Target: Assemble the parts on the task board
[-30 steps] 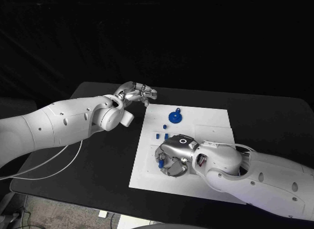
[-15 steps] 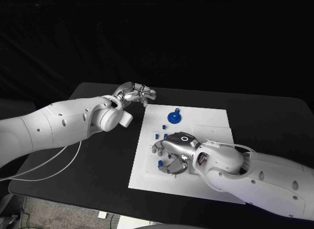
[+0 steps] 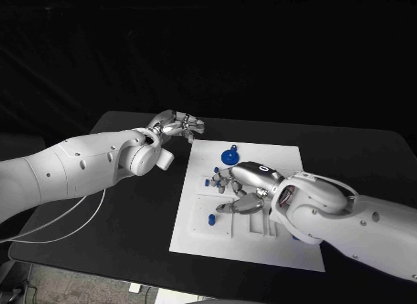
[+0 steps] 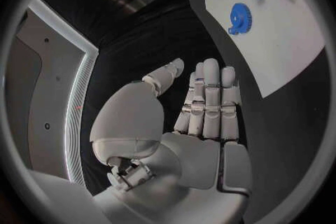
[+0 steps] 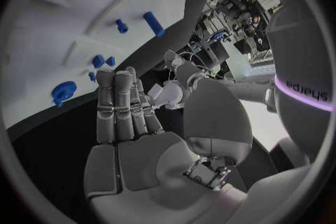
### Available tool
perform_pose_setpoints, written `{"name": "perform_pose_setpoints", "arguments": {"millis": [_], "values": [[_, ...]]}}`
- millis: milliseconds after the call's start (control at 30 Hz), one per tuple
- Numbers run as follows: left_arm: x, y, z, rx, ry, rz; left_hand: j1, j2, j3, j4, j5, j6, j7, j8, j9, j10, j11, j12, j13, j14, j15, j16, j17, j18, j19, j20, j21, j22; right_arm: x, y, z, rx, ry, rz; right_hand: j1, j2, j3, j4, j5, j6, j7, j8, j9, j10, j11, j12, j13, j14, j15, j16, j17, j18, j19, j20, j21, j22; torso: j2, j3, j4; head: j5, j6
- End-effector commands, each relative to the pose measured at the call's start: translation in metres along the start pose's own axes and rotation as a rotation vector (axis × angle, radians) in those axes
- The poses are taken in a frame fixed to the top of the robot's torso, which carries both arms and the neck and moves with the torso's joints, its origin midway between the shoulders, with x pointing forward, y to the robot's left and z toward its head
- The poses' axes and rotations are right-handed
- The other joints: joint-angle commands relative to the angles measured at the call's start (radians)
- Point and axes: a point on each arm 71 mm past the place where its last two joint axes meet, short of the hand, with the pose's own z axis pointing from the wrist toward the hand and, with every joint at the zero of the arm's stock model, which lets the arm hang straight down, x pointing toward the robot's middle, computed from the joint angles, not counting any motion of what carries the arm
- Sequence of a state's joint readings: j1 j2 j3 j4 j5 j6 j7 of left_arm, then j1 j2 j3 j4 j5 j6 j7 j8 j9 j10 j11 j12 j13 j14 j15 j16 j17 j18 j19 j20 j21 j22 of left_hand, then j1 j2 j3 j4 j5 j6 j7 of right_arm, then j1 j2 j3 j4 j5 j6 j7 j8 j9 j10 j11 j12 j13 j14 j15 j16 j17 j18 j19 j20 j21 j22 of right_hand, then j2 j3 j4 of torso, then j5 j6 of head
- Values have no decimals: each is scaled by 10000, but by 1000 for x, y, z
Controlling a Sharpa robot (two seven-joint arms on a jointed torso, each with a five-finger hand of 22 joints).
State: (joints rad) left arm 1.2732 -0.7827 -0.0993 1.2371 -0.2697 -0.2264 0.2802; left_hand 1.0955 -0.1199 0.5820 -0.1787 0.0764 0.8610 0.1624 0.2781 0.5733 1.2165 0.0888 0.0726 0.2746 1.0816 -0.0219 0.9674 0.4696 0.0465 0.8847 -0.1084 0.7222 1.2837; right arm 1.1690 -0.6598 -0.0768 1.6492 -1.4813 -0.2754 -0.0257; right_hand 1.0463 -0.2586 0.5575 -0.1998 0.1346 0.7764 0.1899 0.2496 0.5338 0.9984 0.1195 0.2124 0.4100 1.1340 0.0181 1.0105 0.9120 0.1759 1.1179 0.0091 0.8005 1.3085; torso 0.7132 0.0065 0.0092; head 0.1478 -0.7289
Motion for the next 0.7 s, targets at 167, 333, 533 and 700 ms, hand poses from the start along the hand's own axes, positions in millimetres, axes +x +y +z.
{"name": "perform_pose_setpoints", "arguments": {"millis": [167, 333, 533, 700], "values": [[0, -1, 2, 133, 17, -34, -80, -29, -16, 75, -34, -57, 17, 42, 9, -5, 49, 16, 12, 12, 69, -54, 19, 140, 47, -46, -53, 17, -31, -31, -13, 1038, -632, 2900, -353, 527, -246, 375, 49, 526, -15, 282, 159, 686, -296, 1240, 538, -36, -401, 50, -199, 859, -65, -32, 50, 181, -48, 24, -52, -200, 110], [3, -1, 4, 138, 74, -79, -106, -26, -23, 102, -44, -62, 17, 45, 10, -7, 50, 16, 13, 9, 69, -61, 25, 139, 44, -45, -63, 22, -47, -56, -32, 1971, 253, 3091, -133, 732, -99, 560, -414, 784, -431, 476, 576, -52, -591, 5192, 3428, 52, -756, 396, -382, 859, 86, -128, 269, 196, -103, 21, -78, -350, 141], [3, 1, 7, 85, 63, -80, -120, -23, -27, 118, -59, -66, 17, 46, 11, -9, 50, 16, 14, 6, 70, -67, 29, 139, 43, -45, -70, 27, -58, -87, -63, 3409, 2603, 3789, 51, 905, 258, 546, -791, 887, -405, 409, 813, -203, -811, 7364, 4815, 265, -859, 1205, 36, 859, 268, -309, 855, 232, -205, 24, -126, -573, 143], [4, 3, 7, 48, 87, -94, -117, -20, -25, 118, -62, -68, 17, 47, 11, -9, 49, 16, 15, 4, 69, -69, 31, 141, 42, -47, -72, 29, -65, -109, -92, 4589, 2558, 4060, -208, 867, 355, 769, -802, 1084, -511, 366, 985, -91, -924, 9061, 5906, 554, -991, 2271, 925, 859, 564, -542, 1571, 226, -267, 21, -167, -707, 100]]}}
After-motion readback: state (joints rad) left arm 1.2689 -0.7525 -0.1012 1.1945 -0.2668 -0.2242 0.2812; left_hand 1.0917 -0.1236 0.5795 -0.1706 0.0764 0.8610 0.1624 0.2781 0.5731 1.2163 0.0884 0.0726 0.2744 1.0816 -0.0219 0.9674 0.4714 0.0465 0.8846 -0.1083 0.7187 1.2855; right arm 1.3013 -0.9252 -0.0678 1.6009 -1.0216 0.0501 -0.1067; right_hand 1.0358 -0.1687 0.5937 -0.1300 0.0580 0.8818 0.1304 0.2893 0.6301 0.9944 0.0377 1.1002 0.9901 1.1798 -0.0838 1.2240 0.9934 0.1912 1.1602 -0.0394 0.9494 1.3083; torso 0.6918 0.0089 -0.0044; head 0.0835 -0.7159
